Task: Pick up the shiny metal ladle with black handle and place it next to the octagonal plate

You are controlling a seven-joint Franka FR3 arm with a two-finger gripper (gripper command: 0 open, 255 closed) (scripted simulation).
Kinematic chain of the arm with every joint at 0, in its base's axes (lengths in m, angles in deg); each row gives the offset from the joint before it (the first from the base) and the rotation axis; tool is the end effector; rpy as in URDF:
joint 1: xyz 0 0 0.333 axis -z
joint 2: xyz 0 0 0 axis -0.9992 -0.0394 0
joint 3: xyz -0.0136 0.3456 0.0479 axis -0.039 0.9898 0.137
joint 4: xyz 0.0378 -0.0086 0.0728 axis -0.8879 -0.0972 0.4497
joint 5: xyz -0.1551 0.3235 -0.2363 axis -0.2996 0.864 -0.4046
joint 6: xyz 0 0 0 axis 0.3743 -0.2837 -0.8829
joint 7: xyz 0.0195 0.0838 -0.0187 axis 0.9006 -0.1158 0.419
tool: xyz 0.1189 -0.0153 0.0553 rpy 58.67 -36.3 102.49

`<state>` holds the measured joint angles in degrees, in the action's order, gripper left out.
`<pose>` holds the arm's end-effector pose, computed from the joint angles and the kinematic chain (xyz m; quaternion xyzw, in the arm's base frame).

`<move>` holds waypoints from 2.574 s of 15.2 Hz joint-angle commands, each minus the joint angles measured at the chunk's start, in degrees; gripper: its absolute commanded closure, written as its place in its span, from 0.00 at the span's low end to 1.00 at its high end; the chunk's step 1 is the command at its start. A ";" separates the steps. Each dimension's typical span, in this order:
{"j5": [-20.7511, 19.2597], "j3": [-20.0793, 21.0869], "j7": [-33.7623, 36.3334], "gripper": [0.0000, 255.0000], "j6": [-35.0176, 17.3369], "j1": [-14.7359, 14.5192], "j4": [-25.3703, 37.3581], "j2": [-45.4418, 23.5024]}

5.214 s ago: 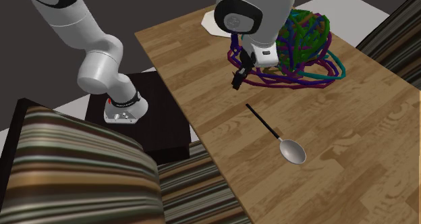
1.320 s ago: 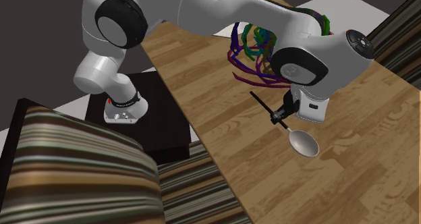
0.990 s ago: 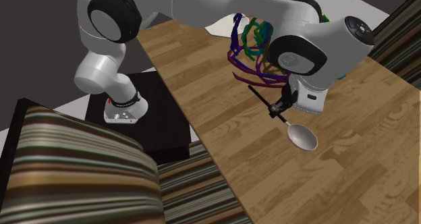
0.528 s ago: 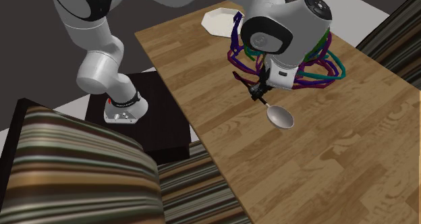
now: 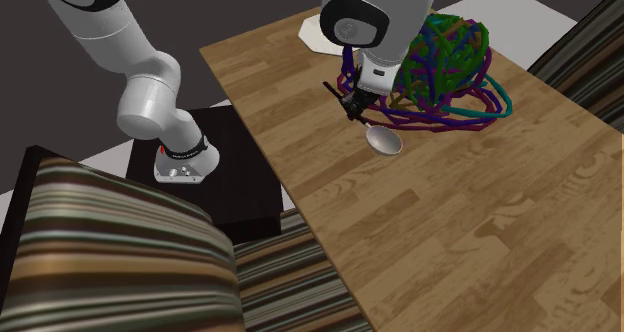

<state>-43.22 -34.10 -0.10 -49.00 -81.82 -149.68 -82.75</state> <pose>0.5587 -0.1250 0.4381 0.8272 -0.5570 -0.0729 0.0088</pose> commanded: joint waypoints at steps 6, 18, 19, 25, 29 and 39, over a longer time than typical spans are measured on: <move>0.71 4.37 8.07 1.00 -2.01 -3.91 -10.77 9.14; 5.77 13.91 22.87 1.00 -3.37 -11.76 -21.46 19.65; 6.33 14.78 24.16 1.00 -3.46 -12.49 -21.93 20.18; 9.87 20.54 32.06 1.00 -4.12 -16.63 -23.37 22.06; 12.03 24.55 37.54 1.00 -4.75 -19.31 -23.01 21.99; 14.85 35.06 52.21 1.00 -7.09 -24.76 -17.60 16.98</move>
<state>-28.57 -0.13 50.54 -55.51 -106.06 -167.60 -65.17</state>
